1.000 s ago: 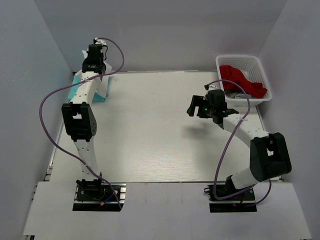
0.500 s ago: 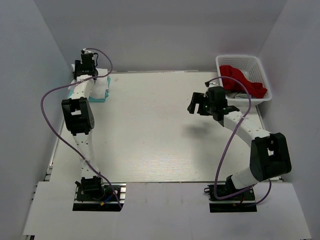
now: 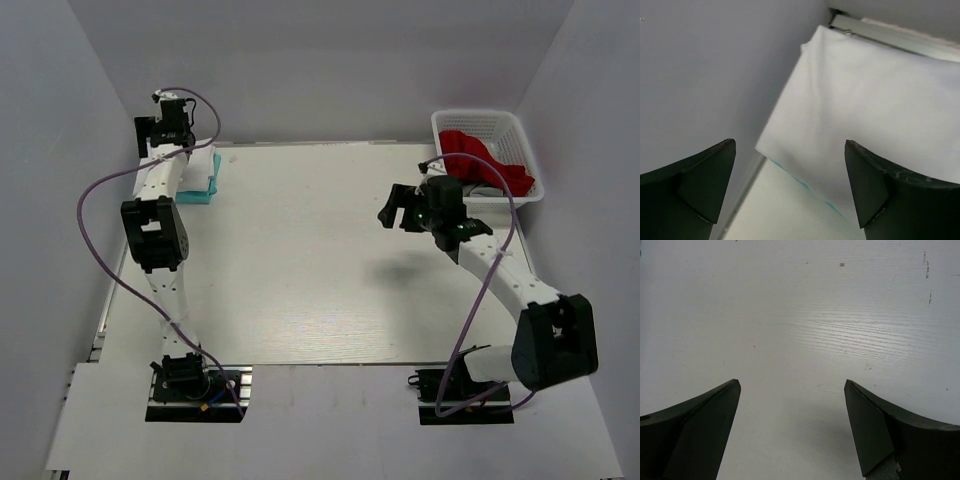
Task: Fold and stack the t-shirts
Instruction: Put the neatly folded tshirt into the corner of the board with the left arm
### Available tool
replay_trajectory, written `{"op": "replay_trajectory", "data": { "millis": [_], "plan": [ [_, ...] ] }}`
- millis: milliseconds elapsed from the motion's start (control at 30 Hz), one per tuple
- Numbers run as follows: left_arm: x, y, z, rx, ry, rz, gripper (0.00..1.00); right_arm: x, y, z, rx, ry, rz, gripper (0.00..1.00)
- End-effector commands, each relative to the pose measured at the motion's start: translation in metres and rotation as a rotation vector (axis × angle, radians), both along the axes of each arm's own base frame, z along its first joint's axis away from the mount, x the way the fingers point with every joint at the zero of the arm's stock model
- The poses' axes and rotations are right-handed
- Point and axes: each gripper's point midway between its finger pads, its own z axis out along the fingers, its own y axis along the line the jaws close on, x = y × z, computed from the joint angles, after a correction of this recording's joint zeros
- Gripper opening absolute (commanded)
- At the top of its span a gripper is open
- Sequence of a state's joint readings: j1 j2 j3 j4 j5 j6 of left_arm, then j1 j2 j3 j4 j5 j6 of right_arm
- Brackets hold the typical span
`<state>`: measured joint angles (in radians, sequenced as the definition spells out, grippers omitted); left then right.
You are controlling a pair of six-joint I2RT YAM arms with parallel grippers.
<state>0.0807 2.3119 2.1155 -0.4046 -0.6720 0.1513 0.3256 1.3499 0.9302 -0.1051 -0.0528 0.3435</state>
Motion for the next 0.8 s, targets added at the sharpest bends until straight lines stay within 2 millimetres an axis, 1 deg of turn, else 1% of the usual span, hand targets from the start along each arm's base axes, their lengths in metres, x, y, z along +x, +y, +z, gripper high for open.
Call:
{"op": "replay_trajectory", "data": {
  "millis": [0, 33, 67, 100, 133, 167, 200, 233, 267, 300, 333, 367, 400, 433, 467, 500, 533, 567, 600, 633, 667, 700, 733, 767],
  "plan": [
    [-0.032, -0.041, 0.086, -0.269, -0.209, -0.024, 1.00, -0.011, 0.003, 0.017, 0.065, -0.050, 0.011, 0.90],
    [-0.036, -0.062, 0.083, -0.351, -0.200, -0.073, 1.00, -0.016, 0.003, 0.018, 0.078, -0.055, 0.013, 0.90],
    [-0.055, -0.082, 0.080, -0.429, -0.201, -0.069, 1.00, -0.022, 0.003, 0.016, 0.090, -0.056, 0.019, 0.90],
    [-0.065, -0.098, 0.077, -0.467, -0.185, -0.102, 1.00, -0.026, 0.003, 0.014, 0.101, -0.051, 0.020, 0.90],
    [-0.075, -0.117, 0.073, -0.509, -0.179, -0.135, 1.00, -0.036, 0.002, 0.009, 0.109, -0.044, 0.022, 0.90],
    [-0.091, -0.152, 0.038, -0.544, -0.117, -0.173, 1.00, -0.042, 0.004, 0.008, 0.122, -0.036, 0.036, 0.90],
    [-0.111, -0.169, 0.057, -0.576, -0.172, -0.197, 1.00, -0.047, 0.004, 0.006, 0.139, -0.027, 0.036, 0.90],
    [-0.126, -0.189, 0.049, -0.612, -0.159, -0.230, 1.00, -0.056, 0.005, 0.008, 0.161, -0.047, 0.050, 0.90],
    [-0.150, -0.206, 0.007, -0.642, -0.095, -0.258, 1.00, -0.065, 0.002, -0.006, 0.162, -0.019, 0.046, 0.90],
    [-0.168, -0.234, -0.004, -0.680, -0.072, -0.332, 1.00, -0.070, 0.002, -0.009, 0.175, -0.010, 0.041, 0.90],
    [-0.188, -0.252, 0.006, -0.756, -0.101, -0.412, 1.00, -0.079, 0.000, -0.010, 0.187, -0.015, 0.039, 0.90],
    [-0.214, -0.255, -0.026, -0.774, -0.035, -0.402, 1.00, -0.086, -0.004, -0.017, 0.179, 0.007, 0.029, 0.90],
    [-0.230, -0.264, -0.016, -0.785, -0.058, -0.442, 1.00, -0.094, -0.007, -0.018, 0.179, 0.013, 0.014, 0.90],
    [-0.242, -0.266, -0.033, -0.793, -0.010, -0.424, 1.00, -0.098, -0.008, -0.020, 0.184, 0.021, 0.018, 0.90],
    [-0.261, -0.265, -0.032, -0.794, -0.011, -0.438, 1.00, -0.104, -0.007, -0.028, 0.193, 0.040, 0.018, 0.90],
    [-0.273, -0.270, -0.032, -0.810, -0.004, -0.458, 1.00, -0.113, -0.006, -0.040, 0.204, 0.071, 0.031, 0.90],
    [-0.281, -0.271, -0.031, -0.832, -0.027, -0.447, 1.00, -0.116, -0.006, -0.037, 0.223, 0.050, 0.030, 0.90],
    [-0.296, -0.273, -0.044, -0.845, -0.006, -0.466, 1.00, -0.117, -0.006, -0.038, 0.235, 0.047, 0.025, 0.90],
    [-0.300, -0.282, -0.025, -0.900, -0.080, -0.534, 1.00, -0.125, -0.007, -0.054, 0.233, 0.076, 0.028, 0.90],
    [-0.304, -0.287, -0.022, -0.921, -0.108, -0.556, 1.00, -0.127, -0.007, -0.052, 0.238, 0.059, 0.036, 0.90],
    [-0.310, -0.287, -0.030, -0.930, -0.107, -0.568, 1.00, -0.129, -0.007, -0.054, 0.243, 0.048, 0.040, 0.90],
    [-0.311, -0.287, -0.023, -0.932, -0.128, -0.578, 1.00, -0.133, -0.007, -0.059, 0.241, 0.055, 0.046, 0.90],
    [-0.314, -0.286, -0.020, -0.934, -0.144, -0.585, 1.00, -0.130, -0.006, -0.052, 0.255, 0.014, 0.049, 0.90],
    [-0.314, -0.284, -0.016, -0.929, -0.153, -0.581, 1.00, -0.129, -0.006, -0.050, 0.259, 0.006, 0.050, 0.90]
  ]
}}
